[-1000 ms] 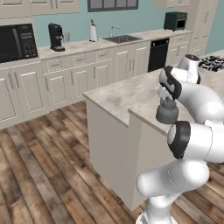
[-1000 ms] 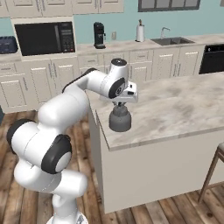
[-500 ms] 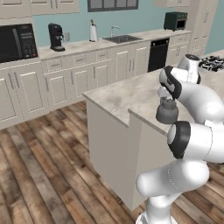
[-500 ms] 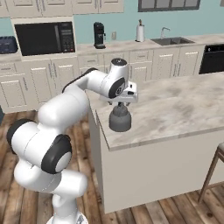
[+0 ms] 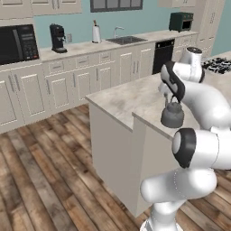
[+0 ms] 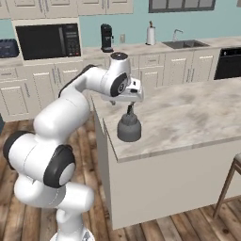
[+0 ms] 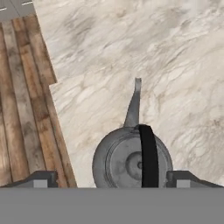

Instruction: The kettle is done boiling. Turn off the stove, then wait for 300 timesteps before moving the kettle to the dining table.

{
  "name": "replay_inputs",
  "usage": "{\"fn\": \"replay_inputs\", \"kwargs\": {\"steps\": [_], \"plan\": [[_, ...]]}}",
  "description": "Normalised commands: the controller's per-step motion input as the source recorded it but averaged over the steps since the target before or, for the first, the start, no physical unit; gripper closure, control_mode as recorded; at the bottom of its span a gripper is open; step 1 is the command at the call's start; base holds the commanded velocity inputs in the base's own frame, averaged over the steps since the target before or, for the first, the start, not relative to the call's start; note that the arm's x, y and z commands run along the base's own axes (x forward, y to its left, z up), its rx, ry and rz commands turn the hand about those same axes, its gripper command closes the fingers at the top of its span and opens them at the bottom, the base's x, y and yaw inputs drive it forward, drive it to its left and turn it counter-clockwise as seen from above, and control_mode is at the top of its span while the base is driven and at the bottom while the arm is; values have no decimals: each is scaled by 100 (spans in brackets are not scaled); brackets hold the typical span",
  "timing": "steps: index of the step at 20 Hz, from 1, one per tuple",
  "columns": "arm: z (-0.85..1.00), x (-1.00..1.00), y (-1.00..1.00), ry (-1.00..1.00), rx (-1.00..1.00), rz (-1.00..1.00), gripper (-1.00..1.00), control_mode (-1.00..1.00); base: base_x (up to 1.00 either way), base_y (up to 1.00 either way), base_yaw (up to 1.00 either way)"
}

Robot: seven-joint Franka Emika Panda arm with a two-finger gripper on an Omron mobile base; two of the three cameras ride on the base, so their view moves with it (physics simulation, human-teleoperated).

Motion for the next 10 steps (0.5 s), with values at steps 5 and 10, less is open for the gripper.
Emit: {"fn": "replay_inputs", "kwargs": {"steps": [5, 10], "plan": [[53, 0, 4, -1, -7, -6, -100, -100, 0, 0, 0], [51, -4, 4, -7, -7, -7, -100, -100, 0, 0, 0]]}}
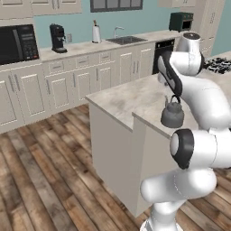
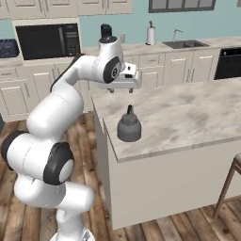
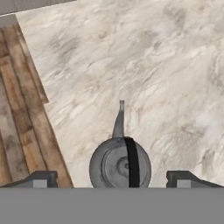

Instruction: The kettle is done boiling. Turn off the stove, then wait for 300 timesteps before moving the kettle to the dining table.

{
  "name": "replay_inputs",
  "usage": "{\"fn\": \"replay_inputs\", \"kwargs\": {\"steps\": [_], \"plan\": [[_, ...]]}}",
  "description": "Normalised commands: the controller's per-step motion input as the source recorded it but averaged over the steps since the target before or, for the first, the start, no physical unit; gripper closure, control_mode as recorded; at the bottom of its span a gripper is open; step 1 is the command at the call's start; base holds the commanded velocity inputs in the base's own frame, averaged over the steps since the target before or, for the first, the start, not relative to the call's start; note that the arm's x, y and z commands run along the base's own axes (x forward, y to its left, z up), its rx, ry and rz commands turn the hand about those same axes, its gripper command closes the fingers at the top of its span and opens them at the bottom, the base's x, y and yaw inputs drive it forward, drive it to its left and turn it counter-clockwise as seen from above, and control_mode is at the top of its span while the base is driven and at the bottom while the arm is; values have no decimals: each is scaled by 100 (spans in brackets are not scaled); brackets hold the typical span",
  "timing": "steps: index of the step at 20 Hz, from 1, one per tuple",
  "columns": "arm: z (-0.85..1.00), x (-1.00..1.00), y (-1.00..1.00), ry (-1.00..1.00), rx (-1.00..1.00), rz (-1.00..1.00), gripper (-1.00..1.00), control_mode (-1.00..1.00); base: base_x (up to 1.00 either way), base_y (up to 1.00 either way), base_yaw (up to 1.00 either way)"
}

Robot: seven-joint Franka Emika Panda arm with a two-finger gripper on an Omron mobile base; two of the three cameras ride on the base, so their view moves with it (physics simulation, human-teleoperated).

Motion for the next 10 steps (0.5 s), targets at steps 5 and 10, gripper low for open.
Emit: {"fn": "replay_inputs", "kwargs": {"steps": [5, 10], "plan": [[29, -35, 7, -9, -7, -4, -100, -100, 0, 0, 0], [4, -60, 14, -12, -7, -1, -100, -100, 0, 0, 0]]}}
